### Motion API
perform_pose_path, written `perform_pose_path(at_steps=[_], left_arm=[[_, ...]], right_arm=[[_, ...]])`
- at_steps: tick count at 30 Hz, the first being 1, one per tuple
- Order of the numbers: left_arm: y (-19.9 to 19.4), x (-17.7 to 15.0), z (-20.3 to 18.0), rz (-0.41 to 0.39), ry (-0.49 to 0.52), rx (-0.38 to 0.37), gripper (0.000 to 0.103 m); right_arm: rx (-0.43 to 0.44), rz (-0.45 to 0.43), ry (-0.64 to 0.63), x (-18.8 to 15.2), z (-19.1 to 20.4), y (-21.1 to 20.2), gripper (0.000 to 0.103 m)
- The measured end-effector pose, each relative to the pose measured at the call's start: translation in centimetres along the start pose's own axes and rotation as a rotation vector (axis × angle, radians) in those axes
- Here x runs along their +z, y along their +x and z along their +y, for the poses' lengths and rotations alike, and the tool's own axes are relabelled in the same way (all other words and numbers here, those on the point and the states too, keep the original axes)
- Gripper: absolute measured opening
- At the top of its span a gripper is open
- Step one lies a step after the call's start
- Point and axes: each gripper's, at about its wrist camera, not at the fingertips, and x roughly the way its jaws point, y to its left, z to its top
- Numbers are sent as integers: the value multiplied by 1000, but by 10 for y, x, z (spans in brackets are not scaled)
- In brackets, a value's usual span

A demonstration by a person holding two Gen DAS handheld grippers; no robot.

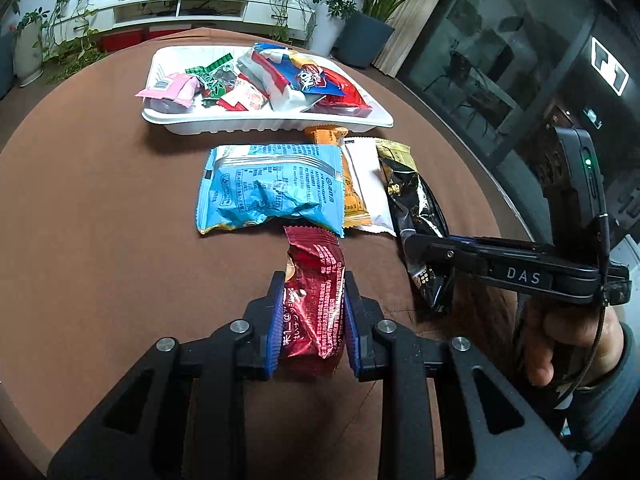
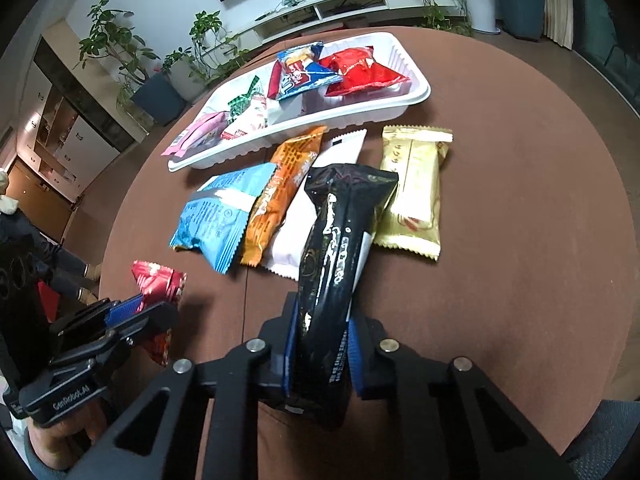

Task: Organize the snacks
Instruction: 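Grasp the black packet with the right tool while the left tool holds the red packet, then carry the red foil packet and black packet into the tray and release both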

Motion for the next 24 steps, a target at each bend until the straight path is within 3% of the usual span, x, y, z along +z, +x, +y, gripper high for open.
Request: perform_pose_path(at_steps=[10, 24], left_arm=[[-1, -2, -2, -3, -10, 3, 24], [-43, 9, 25, -96, -91, 13, 24]], right_arm=[[40, -13, 7, -15, -6, -23, 22], [119, -62, 66, -18, -32, -62, 22]])
